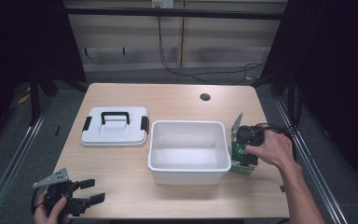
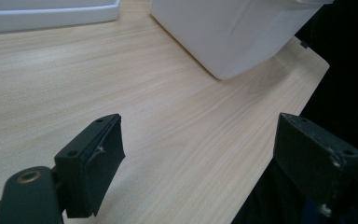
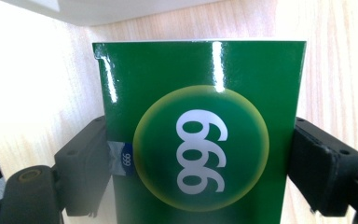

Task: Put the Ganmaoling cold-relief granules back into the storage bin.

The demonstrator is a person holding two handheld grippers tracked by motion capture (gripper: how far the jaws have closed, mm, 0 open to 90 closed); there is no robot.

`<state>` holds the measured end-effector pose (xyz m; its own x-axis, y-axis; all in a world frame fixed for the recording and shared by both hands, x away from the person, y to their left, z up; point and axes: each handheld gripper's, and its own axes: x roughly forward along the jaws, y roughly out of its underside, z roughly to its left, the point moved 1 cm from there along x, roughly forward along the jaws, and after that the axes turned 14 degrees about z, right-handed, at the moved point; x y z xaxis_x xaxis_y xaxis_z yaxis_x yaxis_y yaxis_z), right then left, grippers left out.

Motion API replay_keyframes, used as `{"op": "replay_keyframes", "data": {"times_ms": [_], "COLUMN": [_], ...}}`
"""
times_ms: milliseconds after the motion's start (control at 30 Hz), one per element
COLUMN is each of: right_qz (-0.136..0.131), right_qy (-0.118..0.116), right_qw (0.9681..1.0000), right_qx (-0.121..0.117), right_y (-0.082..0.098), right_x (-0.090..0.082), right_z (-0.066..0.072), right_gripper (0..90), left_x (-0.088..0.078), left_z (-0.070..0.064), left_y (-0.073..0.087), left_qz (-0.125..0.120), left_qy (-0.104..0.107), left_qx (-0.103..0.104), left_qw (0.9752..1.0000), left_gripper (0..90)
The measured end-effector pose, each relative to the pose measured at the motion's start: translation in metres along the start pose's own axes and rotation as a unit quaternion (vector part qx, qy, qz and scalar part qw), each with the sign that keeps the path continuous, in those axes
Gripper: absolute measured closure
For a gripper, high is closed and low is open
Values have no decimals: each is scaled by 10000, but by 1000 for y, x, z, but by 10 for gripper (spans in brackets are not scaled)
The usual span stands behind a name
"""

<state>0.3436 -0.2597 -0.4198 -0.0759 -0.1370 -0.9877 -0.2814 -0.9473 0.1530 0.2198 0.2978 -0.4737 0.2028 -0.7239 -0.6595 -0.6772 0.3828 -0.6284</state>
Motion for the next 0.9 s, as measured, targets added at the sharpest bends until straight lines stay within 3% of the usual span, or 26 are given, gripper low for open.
{"op": "replay_keyframes", "data": {"times_ms": [633,667,800,900], "right_qz": [-507,-593,-637,-864], "right_qy": [-44,45,25,-17], "right_qw": [9984,9976,9971,9951], "right_qx": [265,343,423,487], "right_y": [27,30,34,40], "right_x": [-12,-14,-17,-21], "right_z": [11,14,17,18], "right_gripper": [159,159,159,160], "left_x": [1,2,1,1], "left_z": [0,0,0,0], "left_y": [0,0,0,0], "left_qz": [28,35,18,23], "left_qy": [0,8,8,0], "left_qx": [-11,-8,-13,-13], "left_qw": [10000,10000,10000,10000], "left_gripper": [160,160,160,160]}}
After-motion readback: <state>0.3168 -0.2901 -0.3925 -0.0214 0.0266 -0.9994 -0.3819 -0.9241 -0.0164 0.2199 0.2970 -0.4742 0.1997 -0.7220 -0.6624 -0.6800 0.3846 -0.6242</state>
